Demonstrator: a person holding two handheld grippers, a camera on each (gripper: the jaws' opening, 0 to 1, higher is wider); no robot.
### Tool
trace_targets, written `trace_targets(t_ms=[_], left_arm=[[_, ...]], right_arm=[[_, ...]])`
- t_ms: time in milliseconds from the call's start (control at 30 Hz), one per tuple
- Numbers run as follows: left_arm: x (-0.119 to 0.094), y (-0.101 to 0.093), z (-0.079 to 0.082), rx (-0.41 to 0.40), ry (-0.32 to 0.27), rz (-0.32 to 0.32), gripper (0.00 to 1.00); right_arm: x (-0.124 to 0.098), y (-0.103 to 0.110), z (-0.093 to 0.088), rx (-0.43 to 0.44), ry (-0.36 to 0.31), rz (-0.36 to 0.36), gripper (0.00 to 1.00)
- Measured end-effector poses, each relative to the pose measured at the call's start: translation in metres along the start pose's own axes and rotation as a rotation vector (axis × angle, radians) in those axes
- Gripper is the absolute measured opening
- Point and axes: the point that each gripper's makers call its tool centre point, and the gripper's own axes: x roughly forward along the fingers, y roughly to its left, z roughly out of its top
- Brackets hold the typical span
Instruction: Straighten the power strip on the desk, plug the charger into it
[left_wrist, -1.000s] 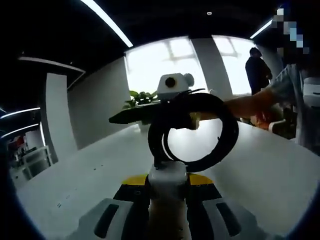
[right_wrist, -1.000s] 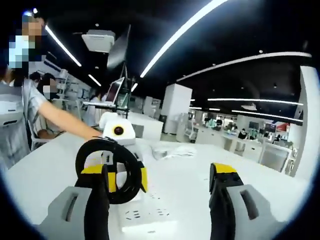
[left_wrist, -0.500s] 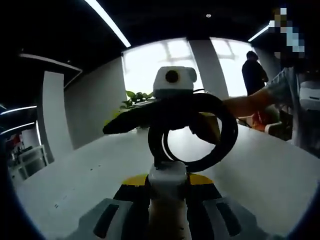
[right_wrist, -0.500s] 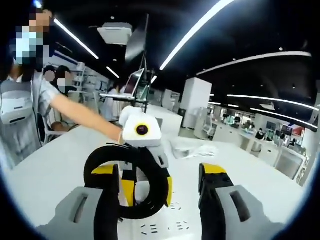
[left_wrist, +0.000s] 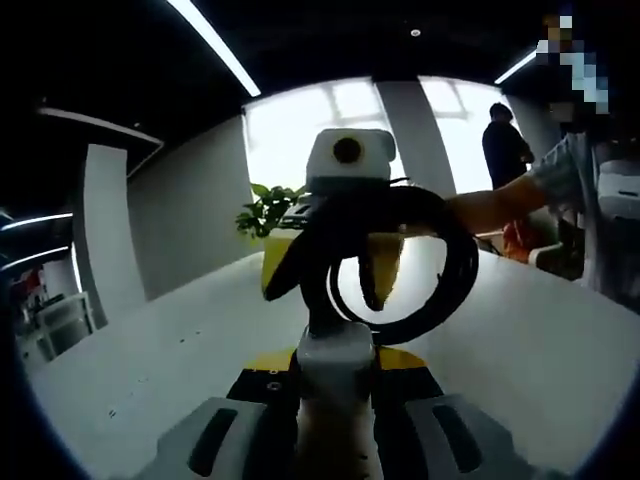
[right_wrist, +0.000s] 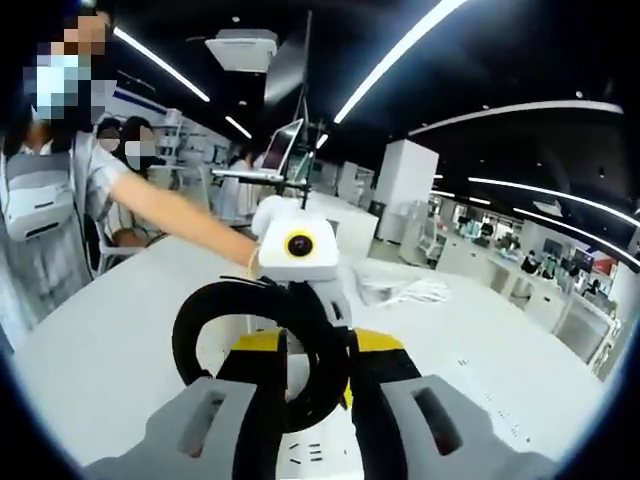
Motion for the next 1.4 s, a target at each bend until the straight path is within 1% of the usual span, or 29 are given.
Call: trace_targets(t_ms=[67, 167, 233, 300, 333, 433, 467, 500, 533, 567, 600, 633, 667, 700, 733, 800, 833, 867, 900, 933, 1000, 1100, 1133, 1167, 1233, 1267, 1300, 1333, 1400], left_arm=[[0.000, 0.000, 0.000, 0.000, 0.000, 0.001, 0.26], [0.000, 0.000, 0.001, -0.006, -0.007, 0.001, 0.26], [0.000, 0.000, 0.001, -0.003, -0.010, 0.001, 0.26], [0.001, 0.001, 0.001, 0.003, -0.010, 0.003, 0.26], [0.001, 0.000, 0.001, 0.007, -0.009, 0.006, 0.26], [0.002, -0.001, 0.001, 0.017, -0.012, 0.020, 0.27], [0.001, 0.000, 0.001, -0.009, -0.017, 0.037, 0.28], [0.001, 0.000, -0.003, -0.055, -0.005, 0.046, 0.30], [0.002, -0.001, -0.005, -0.055, 0.005, 0.040, 0.36], [0.003, -0.002, -0.006, -0.054, 0.004, 0.042, 0.47], [0.004, -0.001, -0.008, -0.055, 0.007, 0.049, 0.55], [0.003, 0.000, -0.008, -0.059, 0.002, 0.050, 0.62], [0.003, -0.002, -0.004, -0.077, -0.021, 0.048, 0.66], [0.002, 0.000, -0.002, -0.071, -0.029, 0.059, 0.68], [0.000, 0.001, 0.000, -0.060, -0.028, 0.071, 0.70], [-0.003, 0.002, 0.002, -0.057, -0.024, 0.080, 0.80], [-0.005, 0.004, 0.002, -0.054, -0.021, 0.091, 0.88], [-0.007, 0.005, 0.003, -0.050, -0.021, 0.096, 1.00], [-0.012, 0.007, -0.002, -0.056, 0.008, 0.113, 0.98], [-0.013, 0.007, 0.000, -0.058, 0.003, 0.113, 0.99], [-0.021, 0.014, -0.007, -0.050, 0.051, 0.157, 0.99], [-0.030, 0.016, -0.007, -0.036, 0.072, 0.175, 0.99], [-0.038, 0.021, -0.012, -0.032, 0.121, 0.204, 0.99], [-0.043, 0.022, -0.014, -0.024, 0.155, 0.212, 0.99], [-0.051, 0.025, -0.020, 0.021, 0.218, 0.219, 0.99], [-0.056, 0.026, -0.024, 0.025, 0.255, 0.223, 0.99], [-0.058, 0.026, -0.028, 0.029, 0.282, 0.223, 0.98], [-0.063, 0.026, -0.031, 0.042, 0.317, 0.218, 0.90], [-0.069, 0.024, -0.033, 0.076, 0.360, 0.215, 0.78]], right_arm=[[0.001, 0.001, 0.000, 0.002, 0.001, 0.002, 0.16], [0.002, 0.003, -0.003, -0.005, 0.016, 0.006, 0.11], [0.002, 0.003, -0.004, 0.024, 0.027, 0.012, 0.10], [0.001, 0.004, -0.004, 0.020, 0.027, 0.017, 0.09], [0.001, 0.004, -0.005, 0.035, 0.029, 0.022, 0.07], [0.001, 0.004, -0.006, 0.043, 0.029, 0.019, 0.07], [0.000, 0.004, -0.006, 0.044, 0.030, 0.018, 0.07], [0.001, 0.004, -0.006, 0.048, 0.032, 0.022, 0.07], [0.001, 0.004, -0.006, 0.054, 0.034, 0.022, 0.07], [0.000, 0.004, -0.006, 0.057, 0.035, 0.021, 0.06], [0.000, 0.005, -0.006, 0.059, 0.036, 0.023, 0.06], [0.000, 0.005, -0.006, 0.060, 0.037, 0.022, 0.07], [0.000, 0.005, -0.006, 0.062, 0.037, 0.021, 0.07], [0.000, 0.005, -0.007, 0.062, 0.037, 0.020, 0.07], [0.000, 0.005, -0.006, 0.063, 0.038, 0.020, 0.07], [0.000, 0.006, -0.007, 0.062, 0.039, 0.017, 0.07], [0.001, 0.005, -0.007, 0.063, 0.042, 0.015, 0.07], [0.000, 0.005, -0.007, 0.066, 0.044, 0.012, 0.07], [0.001, 0.005, -0.008, 0.066, 0.045, 0.010, 0.07], [0.001, 0.005, -0.008, 0.063, 0.048, 0.008, 0.07], [0.001, 0.004, -0.009, 0.066, 0.052, 0.005, 0.07], [0.002, 0.005, -0.010, 0.071, 0.053, 0.004, 0.07], [0.002, 0.006, -0.010, 0.073, 0.054, 0.002, 0.07], [0.002, 0.006, -0.011, 0.072, 0.057, 0.002, 0.07], [0.002, 0.007, -0.011, 0.068, 0.062, 0.000, 0.06], [0.002, 0.007, -0.011, 0.069, 0.064, -0.001, 0.06], [0.003, 0.007, -0.011, 0.068, 0.068, 0.000, 0.06], [0.003, 0.008, -0.012, 0.063, 0.078, -0.003, 0.06], [0.004, 0.010, -0.013, 0.055, 0.095, -0.004, 0.06]])
